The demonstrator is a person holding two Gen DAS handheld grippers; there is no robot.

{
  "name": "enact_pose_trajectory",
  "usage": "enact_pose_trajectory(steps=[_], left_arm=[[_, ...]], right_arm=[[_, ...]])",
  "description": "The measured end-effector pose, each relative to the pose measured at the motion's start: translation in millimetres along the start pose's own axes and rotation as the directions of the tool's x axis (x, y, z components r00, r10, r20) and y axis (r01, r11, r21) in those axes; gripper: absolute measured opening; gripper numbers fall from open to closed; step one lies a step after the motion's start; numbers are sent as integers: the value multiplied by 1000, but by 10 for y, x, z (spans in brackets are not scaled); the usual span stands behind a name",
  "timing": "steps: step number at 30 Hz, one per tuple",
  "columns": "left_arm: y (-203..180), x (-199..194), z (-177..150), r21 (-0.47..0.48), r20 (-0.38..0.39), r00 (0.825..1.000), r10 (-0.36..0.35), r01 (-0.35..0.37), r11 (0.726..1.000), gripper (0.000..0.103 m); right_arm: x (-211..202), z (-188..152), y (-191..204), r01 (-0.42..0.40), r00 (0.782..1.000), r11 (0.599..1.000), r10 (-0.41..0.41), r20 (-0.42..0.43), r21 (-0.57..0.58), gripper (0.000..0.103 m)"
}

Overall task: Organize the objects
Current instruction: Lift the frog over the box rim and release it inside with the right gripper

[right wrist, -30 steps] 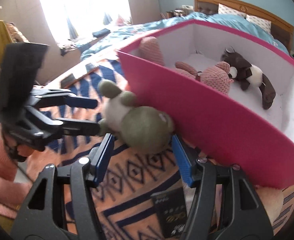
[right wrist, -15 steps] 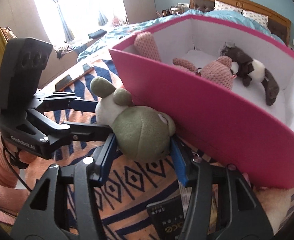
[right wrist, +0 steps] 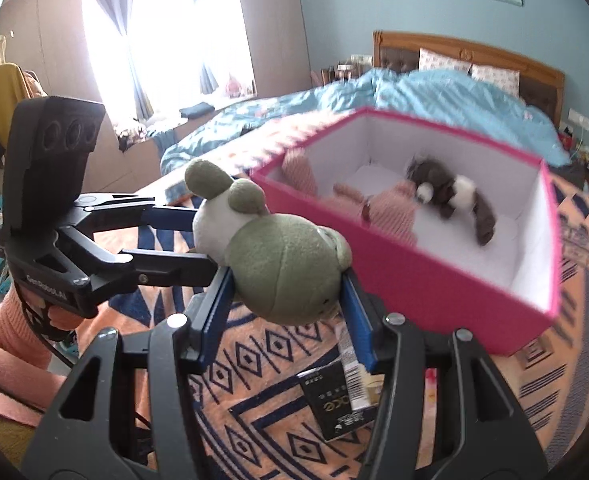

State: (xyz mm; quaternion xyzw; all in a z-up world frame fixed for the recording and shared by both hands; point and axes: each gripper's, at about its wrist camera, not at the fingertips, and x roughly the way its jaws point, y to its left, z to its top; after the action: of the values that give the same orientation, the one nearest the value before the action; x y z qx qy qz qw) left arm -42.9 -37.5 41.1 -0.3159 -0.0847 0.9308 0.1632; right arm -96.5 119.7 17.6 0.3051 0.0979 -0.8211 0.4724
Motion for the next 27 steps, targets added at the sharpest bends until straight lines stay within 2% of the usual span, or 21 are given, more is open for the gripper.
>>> enact_pose_trajectory(steps=[7, 14, 22, 27], left_arm=[[-92, -64, 380, 59, 65, 998, 7, -10, 998, 71], [29, 117, 750, 60, 78, 996, 37, -41, 997, 71], [297, 474, 1025, 35, 36, 995, 91, -93, 995, 71], [477, 792, 1092, 15, -19, 993, 118, -118, 993, 70]], right_arm=[[-288, 303, -86, 30, 994, 999, -28, 108, -18, 56], [-239, 636, -304, 45, 989, 999, -42, 142, -16, 56], [83, 915, -627, 44, 991, 999, -45, 123, 15, 55], [403, 1005, -833, 58, 996, 997, -60, 58, 48, 56]])
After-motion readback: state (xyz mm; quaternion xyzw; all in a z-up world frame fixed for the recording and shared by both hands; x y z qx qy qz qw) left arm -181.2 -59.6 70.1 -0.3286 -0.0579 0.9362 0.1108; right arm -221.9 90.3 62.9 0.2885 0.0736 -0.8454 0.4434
